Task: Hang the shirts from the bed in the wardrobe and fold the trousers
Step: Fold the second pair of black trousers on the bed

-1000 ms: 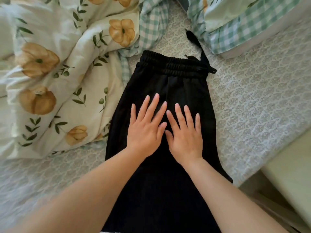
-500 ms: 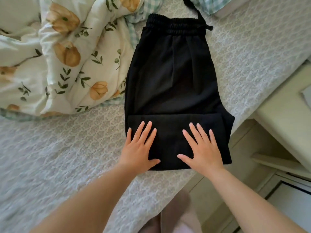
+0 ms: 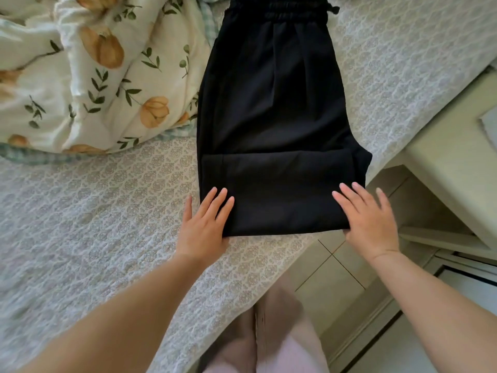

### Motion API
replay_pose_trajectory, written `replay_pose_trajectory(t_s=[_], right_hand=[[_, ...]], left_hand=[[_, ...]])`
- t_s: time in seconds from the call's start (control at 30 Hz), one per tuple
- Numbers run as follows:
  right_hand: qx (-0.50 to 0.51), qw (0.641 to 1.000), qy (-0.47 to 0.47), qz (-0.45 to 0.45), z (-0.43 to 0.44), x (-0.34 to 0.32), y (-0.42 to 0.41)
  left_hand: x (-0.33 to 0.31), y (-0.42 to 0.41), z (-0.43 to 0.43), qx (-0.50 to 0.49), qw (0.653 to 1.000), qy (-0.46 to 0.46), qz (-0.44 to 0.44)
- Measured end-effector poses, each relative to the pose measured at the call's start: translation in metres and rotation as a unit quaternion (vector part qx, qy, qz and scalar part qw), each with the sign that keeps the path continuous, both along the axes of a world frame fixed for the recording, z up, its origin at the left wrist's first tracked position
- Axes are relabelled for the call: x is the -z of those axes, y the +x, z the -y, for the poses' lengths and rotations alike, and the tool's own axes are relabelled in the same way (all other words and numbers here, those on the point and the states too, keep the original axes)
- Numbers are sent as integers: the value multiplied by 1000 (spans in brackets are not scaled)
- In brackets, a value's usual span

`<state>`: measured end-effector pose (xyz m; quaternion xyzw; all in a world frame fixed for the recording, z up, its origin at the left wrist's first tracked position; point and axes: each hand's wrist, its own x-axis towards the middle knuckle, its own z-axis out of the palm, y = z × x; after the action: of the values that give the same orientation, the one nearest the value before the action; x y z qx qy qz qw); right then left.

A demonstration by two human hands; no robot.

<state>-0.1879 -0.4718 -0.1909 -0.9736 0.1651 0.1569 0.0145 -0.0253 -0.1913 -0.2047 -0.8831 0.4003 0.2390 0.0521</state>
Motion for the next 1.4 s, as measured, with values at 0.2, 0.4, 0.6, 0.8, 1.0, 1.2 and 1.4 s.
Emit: replay_pose_trajectory(t_s=[0.2,0.4,0.6,0.8,1.0,1.2,1.4], right_hand=[[50,986,101,123,17,-10,11],[153,969,173,87,16,-26,17],[102,965,216,-108,16,-57,15],[67,849,339,-401,16,-80,32],[170,820,414,-358,44,-77,65],[503,723,465,83,26,-42,58],[540,741,399,23,-5,-17,48]], left_hand=[[-11,16,2,-91,987,-120,-50],[-47,61,31,-145,970,-35,-194],[-86,82,33,-84,943,109,-304],[-91,71,19,-122,841,270,-453],[-86,112,23,-240,827,170,-479],[-56,100,12,-487,765,-199,-372],[-25,53,-6,-508,796,-219,-246]])
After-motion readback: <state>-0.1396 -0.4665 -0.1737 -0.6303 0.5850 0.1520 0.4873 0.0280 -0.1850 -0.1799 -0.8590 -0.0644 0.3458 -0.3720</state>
